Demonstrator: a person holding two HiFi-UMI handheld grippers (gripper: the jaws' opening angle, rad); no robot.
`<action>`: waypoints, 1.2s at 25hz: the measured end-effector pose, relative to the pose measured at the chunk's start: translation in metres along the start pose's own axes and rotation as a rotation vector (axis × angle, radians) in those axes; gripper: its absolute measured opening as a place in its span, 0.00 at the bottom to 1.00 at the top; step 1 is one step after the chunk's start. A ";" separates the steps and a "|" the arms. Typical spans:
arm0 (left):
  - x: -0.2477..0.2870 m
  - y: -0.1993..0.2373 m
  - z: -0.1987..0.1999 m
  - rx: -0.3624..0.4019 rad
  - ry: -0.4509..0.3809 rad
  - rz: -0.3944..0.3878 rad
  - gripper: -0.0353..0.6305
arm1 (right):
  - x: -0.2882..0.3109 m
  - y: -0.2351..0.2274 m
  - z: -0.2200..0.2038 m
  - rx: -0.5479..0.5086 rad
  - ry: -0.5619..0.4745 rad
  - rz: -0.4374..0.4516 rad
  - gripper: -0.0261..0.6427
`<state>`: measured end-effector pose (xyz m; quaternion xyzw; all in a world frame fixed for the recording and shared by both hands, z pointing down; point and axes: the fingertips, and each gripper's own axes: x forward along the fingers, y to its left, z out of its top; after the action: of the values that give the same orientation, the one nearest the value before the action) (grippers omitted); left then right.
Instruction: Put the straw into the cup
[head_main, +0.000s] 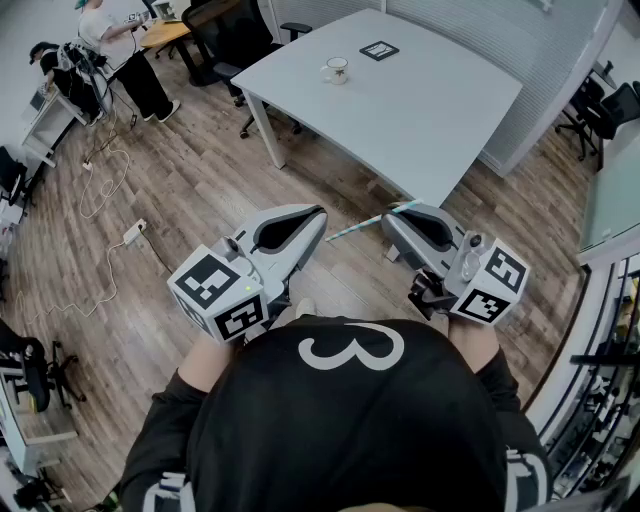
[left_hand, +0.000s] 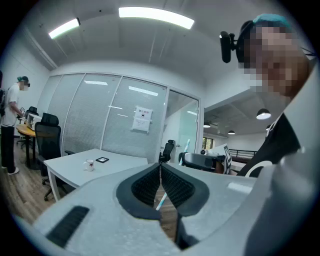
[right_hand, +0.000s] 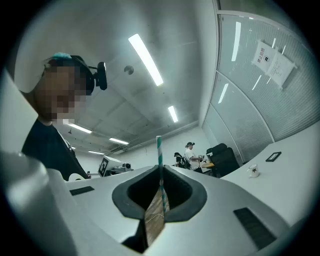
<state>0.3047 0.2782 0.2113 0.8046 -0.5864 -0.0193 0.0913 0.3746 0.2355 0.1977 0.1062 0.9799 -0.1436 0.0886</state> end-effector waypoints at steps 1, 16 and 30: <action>0.001 -0.001 0.000 0.002 -0.001 -0.003 0.09 | -0.001 0.000 0.001 -0.001 -0.001 0.001 0.08; 0.002 0.017 -0.003 0.004 -0.020 -0.025 0.09 | 0.012 -0.012 -0.001 -0.006 -0.007 -0.017 0.08; 0.023 0.124 0.002 -0.061 0.001 -0.053 0.09 | 0.088 -0.088 -0.011 0.037 0.016 -0.081 0.08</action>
<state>0.1950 0.2197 0.2321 0.8168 -0.5638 -0.0393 0.1157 0.2678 0.1726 0.2132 0.0690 0.9813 -0.1642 0.0727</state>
